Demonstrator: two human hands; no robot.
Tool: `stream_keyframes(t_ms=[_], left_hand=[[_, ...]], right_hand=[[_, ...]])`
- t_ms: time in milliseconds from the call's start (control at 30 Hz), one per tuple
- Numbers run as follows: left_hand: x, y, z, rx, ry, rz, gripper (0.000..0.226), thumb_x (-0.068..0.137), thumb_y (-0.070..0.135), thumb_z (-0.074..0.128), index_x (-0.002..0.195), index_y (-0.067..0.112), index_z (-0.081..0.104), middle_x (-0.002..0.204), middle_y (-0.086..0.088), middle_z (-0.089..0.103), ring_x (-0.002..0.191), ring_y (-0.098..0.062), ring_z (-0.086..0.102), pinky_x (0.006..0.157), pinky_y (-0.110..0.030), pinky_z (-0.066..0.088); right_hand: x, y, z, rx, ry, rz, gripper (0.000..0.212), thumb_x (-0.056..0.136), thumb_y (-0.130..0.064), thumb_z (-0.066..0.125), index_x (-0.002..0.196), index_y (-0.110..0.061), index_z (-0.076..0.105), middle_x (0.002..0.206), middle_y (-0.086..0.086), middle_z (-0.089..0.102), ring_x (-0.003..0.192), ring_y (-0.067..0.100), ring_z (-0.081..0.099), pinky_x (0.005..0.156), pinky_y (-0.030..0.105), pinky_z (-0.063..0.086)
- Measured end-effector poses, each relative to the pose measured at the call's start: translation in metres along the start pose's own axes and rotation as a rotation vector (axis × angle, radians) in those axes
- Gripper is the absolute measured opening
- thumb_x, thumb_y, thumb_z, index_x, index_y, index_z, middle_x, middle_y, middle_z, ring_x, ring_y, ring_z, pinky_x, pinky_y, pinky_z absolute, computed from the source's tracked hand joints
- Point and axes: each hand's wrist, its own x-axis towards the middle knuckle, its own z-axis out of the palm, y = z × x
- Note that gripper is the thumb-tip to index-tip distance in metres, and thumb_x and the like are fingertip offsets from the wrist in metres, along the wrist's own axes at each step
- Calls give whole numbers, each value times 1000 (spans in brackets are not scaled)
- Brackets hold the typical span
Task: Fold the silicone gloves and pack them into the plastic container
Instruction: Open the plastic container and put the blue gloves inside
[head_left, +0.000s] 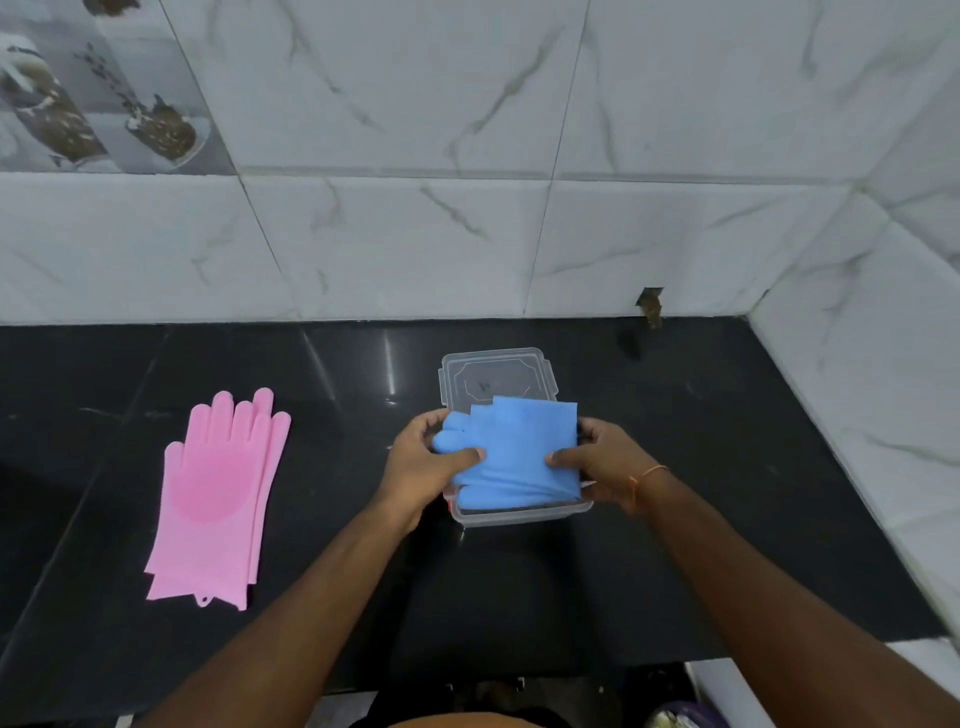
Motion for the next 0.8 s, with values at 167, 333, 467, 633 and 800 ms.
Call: stream_keyframes(t_ms=[167, 333, 467, 633, 800], left_hand=[[-5, -4, 1, 482, -16, 99, 62, 72, 26, 99, 125, 34, 68, 110, 17, 75, 95, 4, 74, 75, -11, 58], [-8, 1, 3, 882, -2, 204, 64, 79, 52, 90, 132, 33, 62, 120, 16, 63, 108, -10, 67, 87, -27, 58], [-13, 11, -1, 1052, 7, 319, 73, 91, 61, 76, 152, 26, 55, 147, 4, 56, 130, -22, 59, 108, -43, 55], [-14, 34, 5, 1088, -283, 613, 54, 98, 36, 75, 150, 27, 61, 142, 7, 63, 129, -18, 60, 111, -38, 50], [5, 45, 33, 1414, -499, 522, 57, 98, 37, 75, 152, 29, 60, 144, -1, 64, 131, -24, 61, 109, -39, 50]], right_hand=[[10, 5, -10, -268, 77, 26, 58, 79, -5, 88, 130, -11, 61, 117, 13, 71, 102, 35, 73, 79, 60, 64], [7, 3, -8, -640, 172, -47, 66, 77, -31, 88, 134, -20, 57, 119, 0, 66, 102, 25, 67, 68, 36, 63], [-1, -2, -8, -1051, 310, -220, 60, 81, -43, 77, 130, -17, 55, 123, 6, 68, 107, 30, 67, 90, 39, 55], [-4, -14, -2, -1226, 85, -619, 56, 90, -35, 71, 143, -28, 57, 139, -2, 55, 117, 27, 58, 99, 40, 51], [14, -17, 3, -1441, -147, -540, 59, 90, -34, 74, 147, -35, 56, 150, -7, 49, 131, 26, 50, 109, 39, 45]])
